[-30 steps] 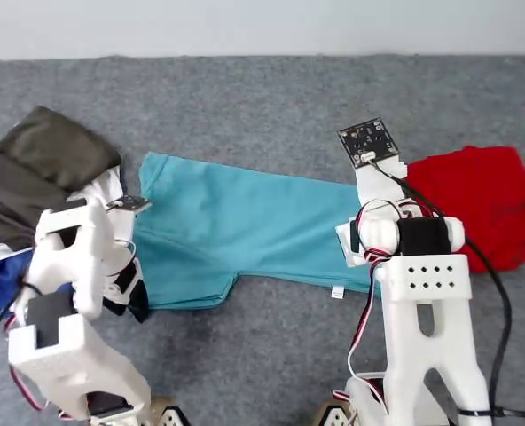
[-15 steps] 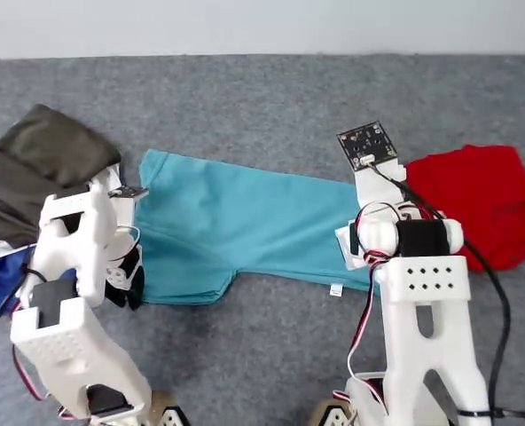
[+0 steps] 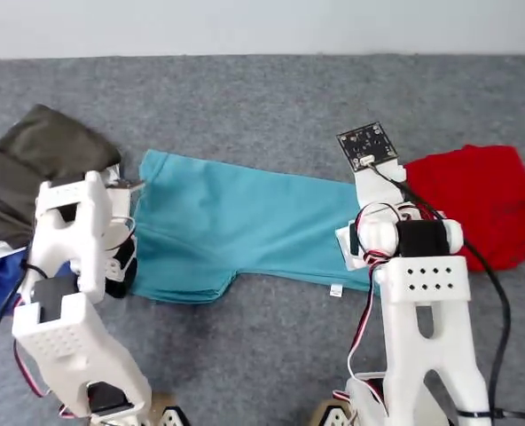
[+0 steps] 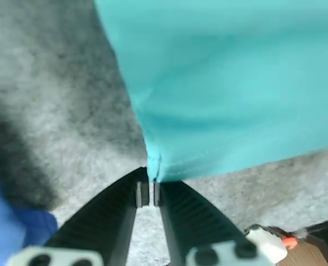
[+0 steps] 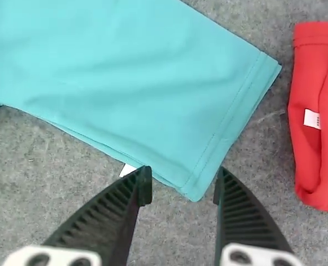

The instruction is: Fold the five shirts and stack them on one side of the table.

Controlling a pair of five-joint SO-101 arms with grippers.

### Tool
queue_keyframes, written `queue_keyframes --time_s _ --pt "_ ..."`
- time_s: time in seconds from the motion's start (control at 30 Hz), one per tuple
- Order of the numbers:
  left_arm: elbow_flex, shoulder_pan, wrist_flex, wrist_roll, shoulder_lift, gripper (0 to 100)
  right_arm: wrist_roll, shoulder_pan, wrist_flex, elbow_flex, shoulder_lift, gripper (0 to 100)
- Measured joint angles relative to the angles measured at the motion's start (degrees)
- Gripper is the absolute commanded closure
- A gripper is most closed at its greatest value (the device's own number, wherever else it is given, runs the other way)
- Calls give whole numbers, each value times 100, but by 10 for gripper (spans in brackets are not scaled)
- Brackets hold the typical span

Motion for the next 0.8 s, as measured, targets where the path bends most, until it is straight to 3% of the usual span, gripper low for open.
queue_keyframes --time_s 0.3,0.47,0.8 --pt "-756 1037 -255 466 26 986 0 0 0 0 0 805" --pt "-1099 1099 -642 914 26 986 0 0 0 0 0 805" --pt "-1354 1099 -1108 1090 26 986 0 0 0 0 0 805"
